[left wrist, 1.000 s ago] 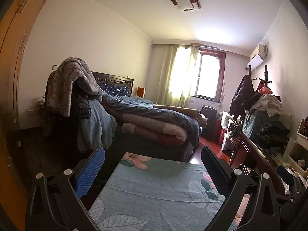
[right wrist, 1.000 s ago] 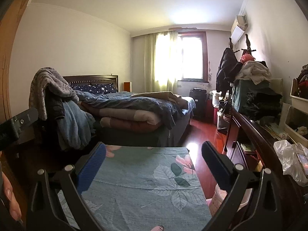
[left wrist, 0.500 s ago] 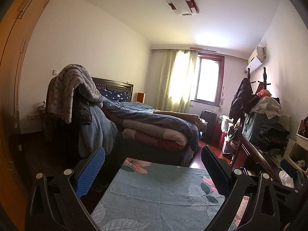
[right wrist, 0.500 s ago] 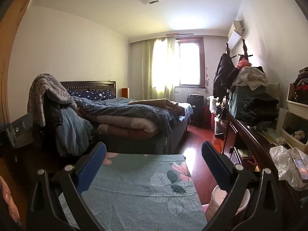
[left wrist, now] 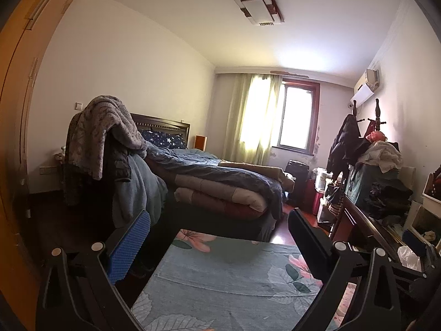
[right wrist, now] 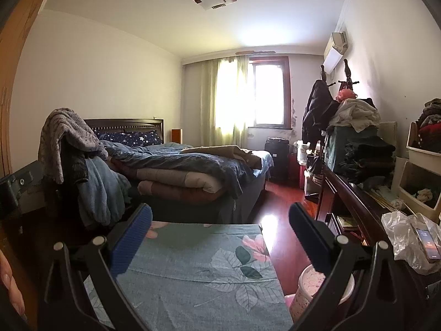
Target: Collect trash
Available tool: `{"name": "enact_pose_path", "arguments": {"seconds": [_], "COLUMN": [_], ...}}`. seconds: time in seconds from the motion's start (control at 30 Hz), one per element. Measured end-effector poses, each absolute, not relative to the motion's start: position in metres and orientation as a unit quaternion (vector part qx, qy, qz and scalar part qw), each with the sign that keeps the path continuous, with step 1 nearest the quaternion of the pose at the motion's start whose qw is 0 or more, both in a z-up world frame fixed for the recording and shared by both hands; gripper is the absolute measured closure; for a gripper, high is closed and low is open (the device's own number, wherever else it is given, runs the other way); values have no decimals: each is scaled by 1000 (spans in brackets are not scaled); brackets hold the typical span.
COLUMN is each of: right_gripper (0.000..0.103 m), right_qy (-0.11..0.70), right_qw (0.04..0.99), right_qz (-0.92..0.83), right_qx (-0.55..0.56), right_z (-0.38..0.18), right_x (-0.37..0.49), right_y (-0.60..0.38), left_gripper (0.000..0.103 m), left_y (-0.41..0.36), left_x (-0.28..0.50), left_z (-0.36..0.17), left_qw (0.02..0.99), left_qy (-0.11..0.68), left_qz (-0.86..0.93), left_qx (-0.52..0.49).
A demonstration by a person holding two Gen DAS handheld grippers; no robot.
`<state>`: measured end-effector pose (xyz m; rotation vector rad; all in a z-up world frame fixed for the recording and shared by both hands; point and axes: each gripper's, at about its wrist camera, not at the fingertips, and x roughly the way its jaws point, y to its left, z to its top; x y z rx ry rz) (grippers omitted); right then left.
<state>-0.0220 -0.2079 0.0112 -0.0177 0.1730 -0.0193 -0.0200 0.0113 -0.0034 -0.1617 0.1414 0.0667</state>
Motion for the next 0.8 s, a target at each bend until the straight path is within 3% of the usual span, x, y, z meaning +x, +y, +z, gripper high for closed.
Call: {"name": "enact_pose_path", "arguments": {"seconds": [0.8], "right_gripper": [3], "right_qy": [96], "right_qw": [995], "right_qz": [-10], "right_qx": [-8], "right_z": [4], "right_x": [-20], "right_y": [-207], "left_gripper": [4], "left_y": [14], "left_x": [-19], "left_z": [-4], "left_qw": [995], "left_qy": [63], "left_qz": [39], "left_qx": [-71]}}
